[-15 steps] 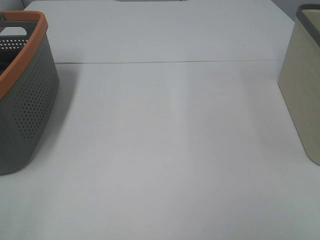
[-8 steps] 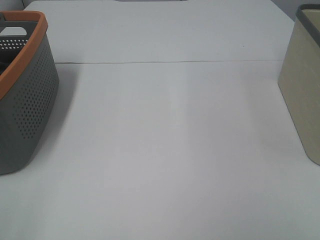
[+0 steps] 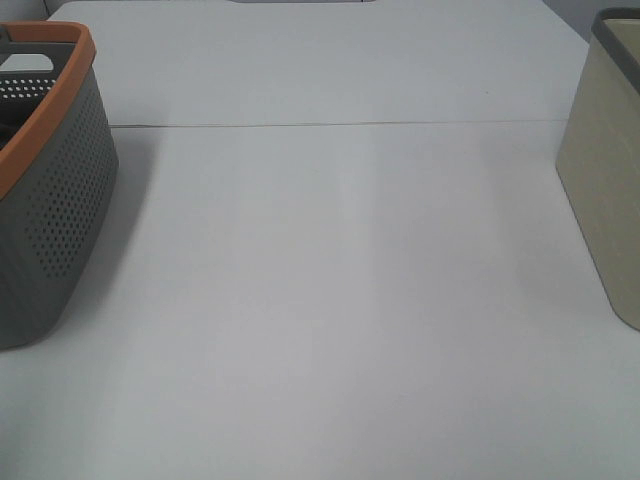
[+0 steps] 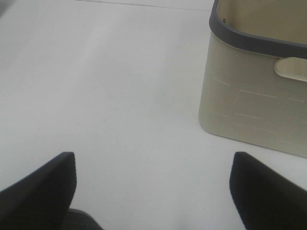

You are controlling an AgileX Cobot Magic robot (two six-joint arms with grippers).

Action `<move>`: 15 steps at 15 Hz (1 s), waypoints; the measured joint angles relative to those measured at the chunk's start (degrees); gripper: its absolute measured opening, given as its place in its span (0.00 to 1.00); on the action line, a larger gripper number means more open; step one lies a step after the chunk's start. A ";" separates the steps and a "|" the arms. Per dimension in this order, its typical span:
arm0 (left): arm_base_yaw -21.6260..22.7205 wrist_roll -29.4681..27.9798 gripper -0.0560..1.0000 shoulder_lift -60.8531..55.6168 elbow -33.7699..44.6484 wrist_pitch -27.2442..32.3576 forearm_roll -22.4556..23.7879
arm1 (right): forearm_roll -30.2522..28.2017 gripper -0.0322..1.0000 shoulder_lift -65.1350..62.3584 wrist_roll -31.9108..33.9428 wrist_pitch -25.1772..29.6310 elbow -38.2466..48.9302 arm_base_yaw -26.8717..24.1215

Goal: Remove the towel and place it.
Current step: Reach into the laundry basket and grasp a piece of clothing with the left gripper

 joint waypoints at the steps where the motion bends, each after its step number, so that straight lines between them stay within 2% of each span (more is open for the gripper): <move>1: 0.00 2.18 0.98 3.38 -2.12 0.29 0.00 | 0.00 0.78 0.00 0.00 0.00 0.00 0.00; 6: 0.06 23.61 0.98 33.23 -20.05 3.61 1.09 | 0.00 0.78 0.00 0.00 0.00 0.00 0.00; 7: 0.69 30.60 0.98 43.14 -26.07 2.18 1.26 | 0.00 0.78 0.00 0.00 0.00 0.00 0.00; 8: 0.69 30.60 0.98 43.14 -26.07 2.18 1.26 | 0.00 0.78 0.00 0.00 0.00 0.00 0.00; 9: 0.69 35.47 0.98 51.62 -31.00 -0.23 2.35 | 0.00 0.78 0.00 0.00 0.00 0.00 0.00; 12: 0.69 40.51 0.98 60.85 -34.49 -3.21 4.01 | 0.00 0.78 0.00 0.00 0.00 0.00 0.00; 15: 0.69 41.71 0.98 71.28 -35.92 -6.70 7.62 | 0.00 0.78 0.00 0.00 0.00 0.00 0.00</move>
